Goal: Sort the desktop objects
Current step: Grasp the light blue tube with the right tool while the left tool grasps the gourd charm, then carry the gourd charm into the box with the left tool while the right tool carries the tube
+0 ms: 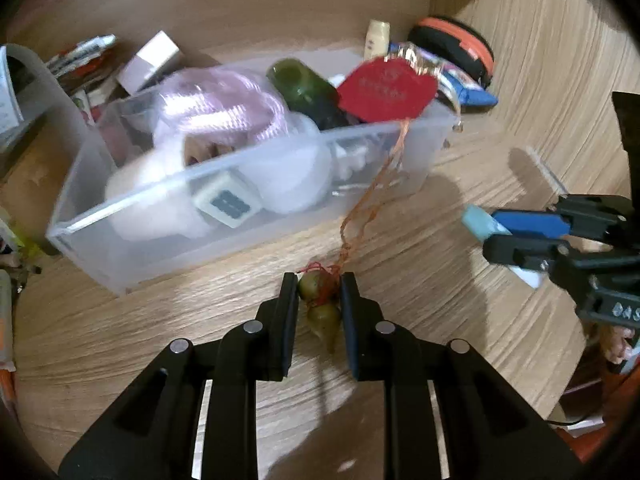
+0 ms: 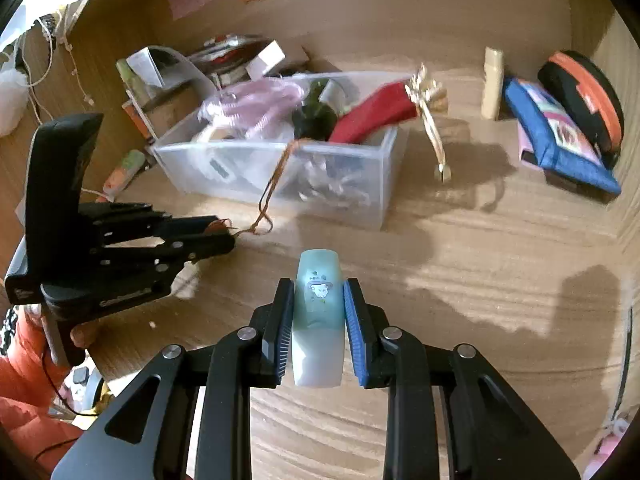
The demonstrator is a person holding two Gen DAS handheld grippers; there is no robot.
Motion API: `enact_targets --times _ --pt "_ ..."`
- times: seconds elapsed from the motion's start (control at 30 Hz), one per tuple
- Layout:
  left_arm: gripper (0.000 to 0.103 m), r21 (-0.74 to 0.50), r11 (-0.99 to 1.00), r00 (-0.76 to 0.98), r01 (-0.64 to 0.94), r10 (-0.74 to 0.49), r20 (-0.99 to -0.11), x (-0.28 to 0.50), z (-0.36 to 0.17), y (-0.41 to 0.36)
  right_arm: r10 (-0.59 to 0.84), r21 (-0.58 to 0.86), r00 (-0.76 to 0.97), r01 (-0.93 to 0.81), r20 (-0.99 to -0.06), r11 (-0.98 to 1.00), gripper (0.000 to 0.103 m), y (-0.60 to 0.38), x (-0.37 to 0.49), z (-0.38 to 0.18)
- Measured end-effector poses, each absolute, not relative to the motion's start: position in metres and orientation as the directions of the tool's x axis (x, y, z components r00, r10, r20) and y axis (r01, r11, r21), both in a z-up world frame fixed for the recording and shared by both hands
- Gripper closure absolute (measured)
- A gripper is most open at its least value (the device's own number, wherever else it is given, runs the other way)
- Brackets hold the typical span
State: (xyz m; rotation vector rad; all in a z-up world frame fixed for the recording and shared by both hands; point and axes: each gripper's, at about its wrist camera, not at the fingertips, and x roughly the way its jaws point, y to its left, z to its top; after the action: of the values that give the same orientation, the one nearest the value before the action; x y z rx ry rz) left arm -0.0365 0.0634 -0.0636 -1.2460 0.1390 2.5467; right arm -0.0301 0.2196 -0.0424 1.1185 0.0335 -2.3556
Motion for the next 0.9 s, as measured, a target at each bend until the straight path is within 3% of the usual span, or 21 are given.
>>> enact_targets --times 0.5,0.9 --pt "0.083 -0.052 -0.961 -0.755 -0.272 0.247 -0.608 -0.043 0.036 0.021 -0.455 0.119 -0.675 0.482 -0.581 -0.868 0.08 0.208 -0.06 0.043" --pt "0.083 -0.077 -0.975 -0.723 -0.208 0.206 -0.659 -0.076 0.012 -0.015 -0.435 0.095 -0.657 0.486 -0.616 -0.869 0.08 0.18 -0.108 0.036"
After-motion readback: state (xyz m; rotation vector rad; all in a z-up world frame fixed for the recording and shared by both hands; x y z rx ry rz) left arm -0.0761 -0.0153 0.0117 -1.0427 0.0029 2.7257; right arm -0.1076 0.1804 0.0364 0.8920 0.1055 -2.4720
